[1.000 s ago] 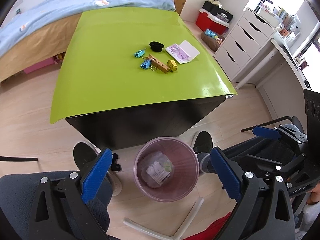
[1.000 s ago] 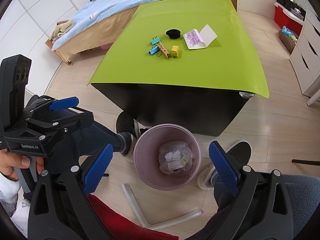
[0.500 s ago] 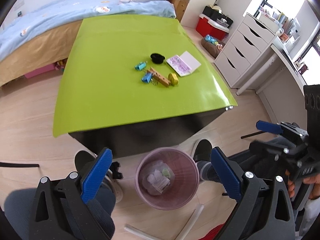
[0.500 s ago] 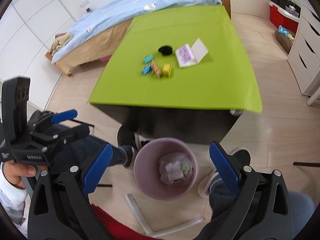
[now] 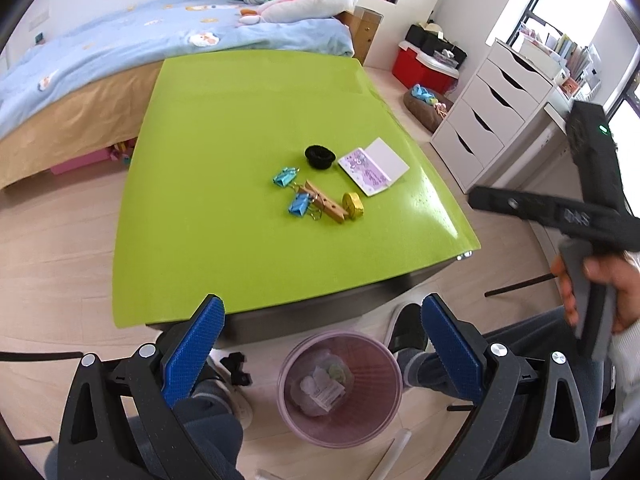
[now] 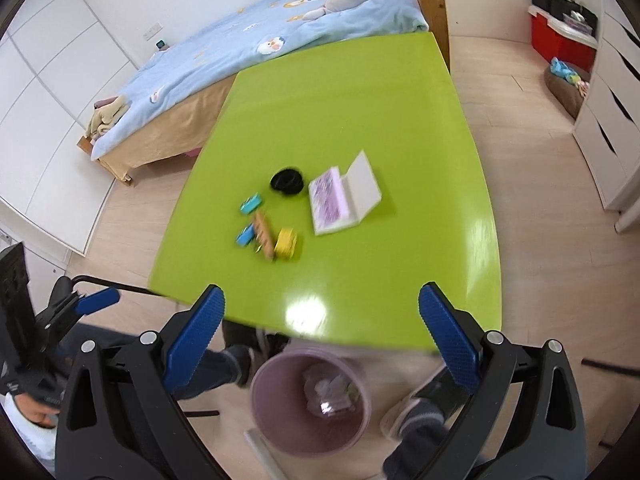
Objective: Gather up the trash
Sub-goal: 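Reach the right tool to the pink card and grasp it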
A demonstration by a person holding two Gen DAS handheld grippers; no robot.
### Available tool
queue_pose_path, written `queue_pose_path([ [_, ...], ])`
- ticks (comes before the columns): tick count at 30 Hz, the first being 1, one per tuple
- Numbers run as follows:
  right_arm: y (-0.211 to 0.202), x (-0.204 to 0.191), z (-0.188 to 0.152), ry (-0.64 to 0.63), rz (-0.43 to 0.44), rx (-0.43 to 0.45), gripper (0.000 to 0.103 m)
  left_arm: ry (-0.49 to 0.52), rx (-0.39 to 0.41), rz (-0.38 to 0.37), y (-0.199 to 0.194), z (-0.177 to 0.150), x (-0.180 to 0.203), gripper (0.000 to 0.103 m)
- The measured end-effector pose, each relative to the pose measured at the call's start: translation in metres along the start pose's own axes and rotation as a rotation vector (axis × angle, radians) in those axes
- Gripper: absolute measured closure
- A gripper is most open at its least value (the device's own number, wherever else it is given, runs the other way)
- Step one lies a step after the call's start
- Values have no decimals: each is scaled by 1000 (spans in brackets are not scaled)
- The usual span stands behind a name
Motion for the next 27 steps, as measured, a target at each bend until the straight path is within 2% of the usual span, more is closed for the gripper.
queue_pose_path([
  [9, 55, 6, 39, 3, 37, -61, 9, 2, -11, 4, 7, 9, -5, 8],
  [13, 81, 8, 46, 21, 79, -112, 27, -6, -21, 8, 12, 11, -10, 8],
  [15, 92, 10, 48, 39, 91, -131, 30, -9, -26, 10, 15, 13, -12, 8],
  [20, 109, 12, 51, 70, 114, -159, 49, -10, -32, 13, 20, 18, -14, 8],
  [21, 112, 12, 51, 72, 117, -164, 57, -10, -34, 12, 22, 19, -15, 8],
  [23, 116, 13, 51, 77, 119, -171, 66, -8, -37, 11, 24, 21, -15, 8],
  [25, 117, 13, 51, 81, 123, -173, 86, -4, -40, 11, 26, 25, -15, 8],
  [27, 116, 13, 53, 79, 118, -166, 97, 1, -40, 9, 28, 28, -15, 8],
])
Point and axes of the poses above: each gripper's, at about its wrist camera, not at the fingertips, and y roughly the way its jaws point, x to its right, z to its top, the point moved 8 cm from there along y, roughly the way its jaws point, and after that the axes turned 15 degrees about -z, right-handed, at the moved point
